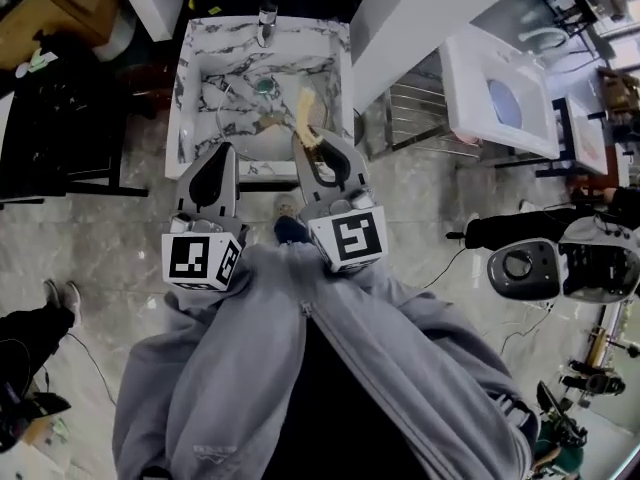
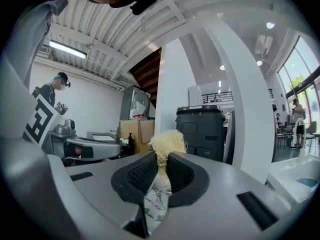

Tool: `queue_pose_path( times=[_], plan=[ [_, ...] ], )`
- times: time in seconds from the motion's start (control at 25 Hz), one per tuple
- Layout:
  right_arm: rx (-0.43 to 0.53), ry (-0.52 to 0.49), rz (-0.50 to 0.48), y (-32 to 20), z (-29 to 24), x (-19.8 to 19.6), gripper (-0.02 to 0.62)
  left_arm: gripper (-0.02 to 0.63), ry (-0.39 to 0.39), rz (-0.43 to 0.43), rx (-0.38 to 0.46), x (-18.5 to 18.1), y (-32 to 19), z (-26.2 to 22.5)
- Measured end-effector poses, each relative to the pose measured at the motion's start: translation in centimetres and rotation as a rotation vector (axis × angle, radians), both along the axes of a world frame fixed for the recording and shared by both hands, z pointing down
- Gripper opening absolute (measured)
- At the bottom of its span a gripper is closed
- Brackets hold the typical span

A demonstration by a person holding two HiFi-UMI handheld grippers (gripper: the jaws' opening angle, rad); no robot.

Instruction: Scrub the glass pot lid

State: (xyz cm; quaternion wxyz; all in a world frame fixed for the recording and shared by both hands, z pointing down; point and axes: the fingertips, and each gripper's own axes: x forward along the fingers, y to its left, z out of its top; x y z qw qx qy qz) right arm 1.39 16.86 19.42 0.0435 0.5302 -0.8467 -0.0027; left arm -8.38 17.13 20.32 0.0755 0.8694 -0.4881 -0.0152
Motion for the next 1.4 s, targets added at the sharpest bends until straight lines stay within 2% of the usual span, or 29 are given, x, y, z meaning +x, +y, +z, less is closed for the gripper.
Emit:
queue_pose_path(
  times=[0.12,0.4,0.6,0.72,0.92,1.08,1.2,1.4],
  plan=[
    [0.018,0.006,-0.058,-4.0,0.5,0.5,0.051,0.014,-0.017,-0.031,-0.002,0.9,-4.0,0.2],
    [-0.047,-0.016,-0.109,-11.1,2.2,3.3,0.051,0.014,-0.038,-0.070,-0.047,4.0,-11.3,1.0],
    [-0.049,-0.017,-0.112,-12.4,3.4,3.8,0.051,0.014,-0.048,-0.067,-0.068,4.2,-12.5,2.4],
    [-0.048,-0.003,-0.111,-12.4,3.8,3.1,0.051,0.015,-0.066,-0.060,-0.120,3.4,-12.6,4.1],
    [-0.126,0.016,-0.093,-13.5,5.4,1.9,0.051,0.015,-0.062,-0.017,-0.219,2.1,-13.8,7.1],
    [-0.117,0.051,-0.099,-15.4,5.9,0.7,0.051,0.015,-0.065,0.069,-0.249,1.8,-15.3,9.6],
    [-0.151,0.062,-0.098,-16.5,7.5,0.1,0.051,0.015,-0.063,0.076,-0.294,1.1,-16.2,11.7],
    [-0.217,0.067,-0.104,-18.0,10.7,-0.7,0.051,0.015,-0.090,0.082,-0.323,0.3,-17.7,14.2]
  ],
)
